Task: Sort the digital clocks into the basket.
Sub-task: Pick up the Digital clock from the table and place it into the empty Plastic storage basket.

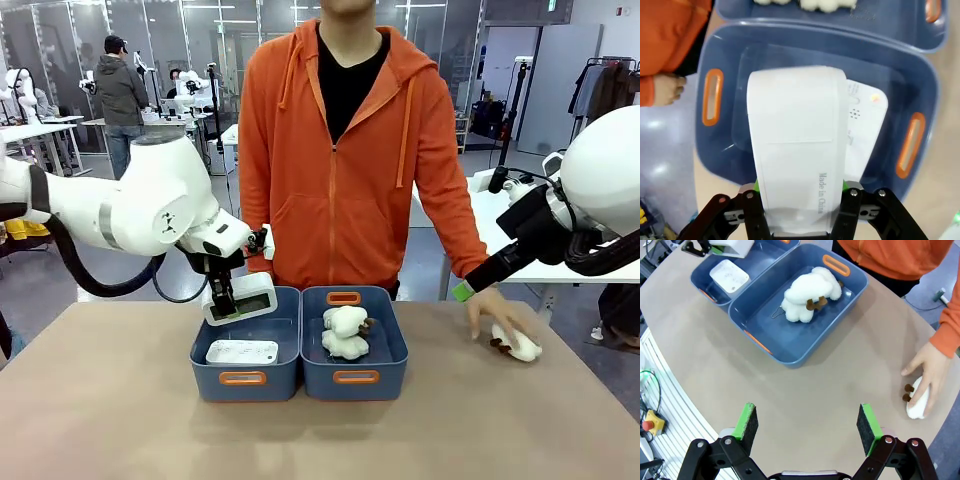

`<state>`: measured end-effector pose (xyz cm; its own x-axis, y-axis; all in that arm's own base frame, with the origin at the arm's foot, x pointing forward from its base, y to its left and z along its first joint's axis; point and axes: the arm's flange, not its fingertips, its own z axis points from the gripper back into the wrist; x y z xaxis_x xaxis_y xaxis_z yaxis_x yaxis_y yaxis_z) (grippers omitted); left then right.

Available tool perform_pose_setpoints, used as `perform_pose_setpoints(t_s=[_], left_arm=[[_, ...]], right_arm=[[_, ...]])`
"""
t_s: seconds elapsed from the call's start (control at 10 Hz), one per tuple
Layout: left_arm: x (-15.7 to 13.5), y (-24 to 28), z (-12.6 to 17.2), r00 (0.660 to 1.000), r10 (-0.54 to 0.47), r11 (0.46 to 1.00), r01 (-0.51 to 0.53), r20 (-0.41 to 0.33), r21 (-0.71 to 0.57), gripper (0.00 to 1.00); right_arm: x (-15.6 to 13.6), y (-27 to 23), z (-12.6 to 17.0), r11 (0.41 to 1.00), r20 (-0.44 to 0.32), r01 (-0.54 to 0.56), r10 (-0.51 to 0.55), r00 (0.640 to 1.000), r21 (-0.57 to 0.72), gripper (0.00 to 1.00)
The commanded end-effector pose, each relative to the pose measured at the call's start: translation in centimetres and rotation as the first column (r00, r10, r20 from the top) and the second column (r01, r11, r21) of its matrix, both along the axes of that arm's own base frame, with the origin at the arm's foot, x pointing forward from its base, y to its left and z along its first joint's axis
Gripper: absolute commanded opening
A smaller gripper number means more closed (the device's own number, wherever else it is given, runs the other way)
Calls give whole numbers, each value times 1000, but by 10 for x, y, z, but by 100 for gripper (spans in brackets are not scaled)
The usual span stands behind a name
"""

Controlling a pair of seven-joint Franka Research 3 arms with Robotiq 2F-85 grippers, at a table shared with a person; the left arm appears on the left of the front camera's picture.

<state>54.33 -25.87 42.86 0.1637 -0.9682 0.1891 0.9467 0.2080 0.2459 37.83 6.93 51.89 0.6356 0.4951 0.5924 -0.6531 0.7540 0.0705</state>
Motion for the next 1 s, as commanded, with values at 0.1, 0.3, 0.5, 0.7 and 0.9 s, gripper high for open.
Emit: perform_pose_setpoints(t_s=[0.1,0.3,0.5,0.7,0.9], left_arm=[[23,-6,-20,1000,18,1000,-17,-13,20,26],[30,-4,-36,999,23,999,-22,-30,31,26],[32,-4,-43,999,22,999,-21,-42,30,69],[30,-3,-42,999,26,999,-25,-43,25,92],[24,3,-35,998,37,999,-37,-53,2,100]], right_arm=[[-1,2,0,1000,0,23,-23,1000,-2,100],[-1,2,0,1000,0,23,-23,1000,-2,100],[-1,2,0,1000,0,23,-23,1000,-2,100],[-1,2,0,1000,0,23,-23,1000,-2,100],[-1,2,0,1000,0,23,-23,1000,-2,100]])
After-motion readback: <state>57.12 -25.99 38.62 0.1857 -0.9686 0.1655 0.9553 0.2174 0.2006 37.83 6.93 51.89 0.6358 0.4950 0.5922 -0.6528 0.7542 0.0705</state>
